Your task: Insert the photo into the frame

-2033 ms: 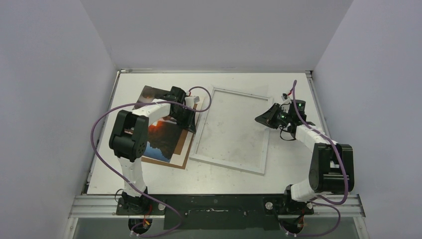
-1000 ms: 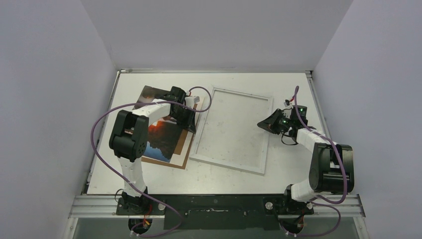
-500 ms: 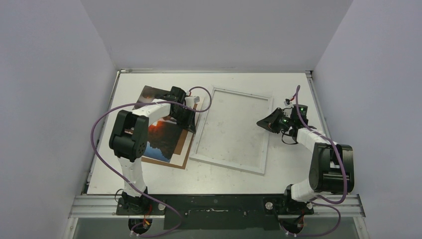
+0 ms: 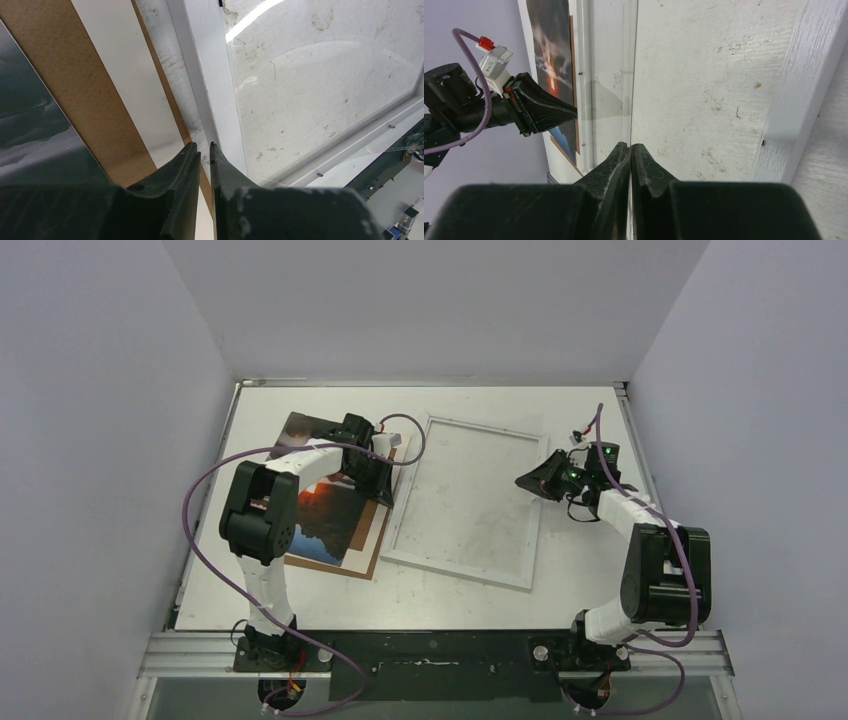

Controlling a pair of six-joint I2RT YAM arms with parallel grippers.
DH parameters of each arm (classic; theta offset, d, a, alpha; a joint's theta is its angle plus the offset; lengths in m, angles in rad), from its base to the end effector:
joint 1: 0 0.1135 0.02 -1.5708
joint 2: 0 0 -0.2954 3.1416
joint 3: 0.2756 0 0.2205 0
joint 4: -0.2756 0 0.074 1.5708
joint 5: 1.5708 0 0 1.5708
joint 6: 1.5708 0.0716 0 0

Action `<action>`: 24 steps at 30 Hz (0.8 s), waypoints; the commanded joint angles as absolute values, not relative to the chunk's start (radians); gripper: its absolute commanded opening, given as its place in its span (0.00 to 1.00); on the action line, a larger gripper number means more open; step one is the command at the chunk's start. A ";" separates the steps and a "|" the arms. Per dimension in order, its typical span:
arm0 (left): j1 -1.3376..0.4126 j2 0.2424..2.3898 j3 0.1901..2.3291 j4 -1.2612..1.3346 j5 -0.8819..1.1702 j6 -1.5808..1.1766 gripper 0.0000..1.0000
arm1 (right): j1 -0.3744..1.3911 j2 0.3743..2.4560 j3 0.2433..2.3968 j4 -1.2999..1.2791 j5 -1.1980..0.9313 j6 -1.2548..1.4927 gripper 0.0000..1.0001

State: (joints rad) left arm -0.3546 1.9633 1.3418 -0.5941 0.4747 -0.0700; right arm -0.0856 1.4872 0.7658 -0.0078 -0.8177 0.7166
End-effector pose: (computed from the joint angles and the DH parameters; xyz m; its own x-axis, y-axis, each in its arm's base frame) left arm 0.3528 -0.1655 0.1826 -0.9091 0.2703 -0.3170 0.3953 0.7998 -0.4518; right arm 0.2894 0.0276 0.2309 -0.8182 0.5211 -0.2430 0.0714 0.5115 0.8563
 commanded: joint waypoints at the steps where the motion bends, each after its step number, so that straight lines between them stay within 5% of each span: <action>1: -0.359 1.953 1.378 -0.591 0.475 -0.055 0.12 | -0.089 1.507 0.811 0.010 -0.840 0.703 0.05; 24: -0.359 1.966 1.373 -0.582 0.481 -0.060 0.12 | -0.070 1.568 0.865 -0.059 -0.824 0.650 0.05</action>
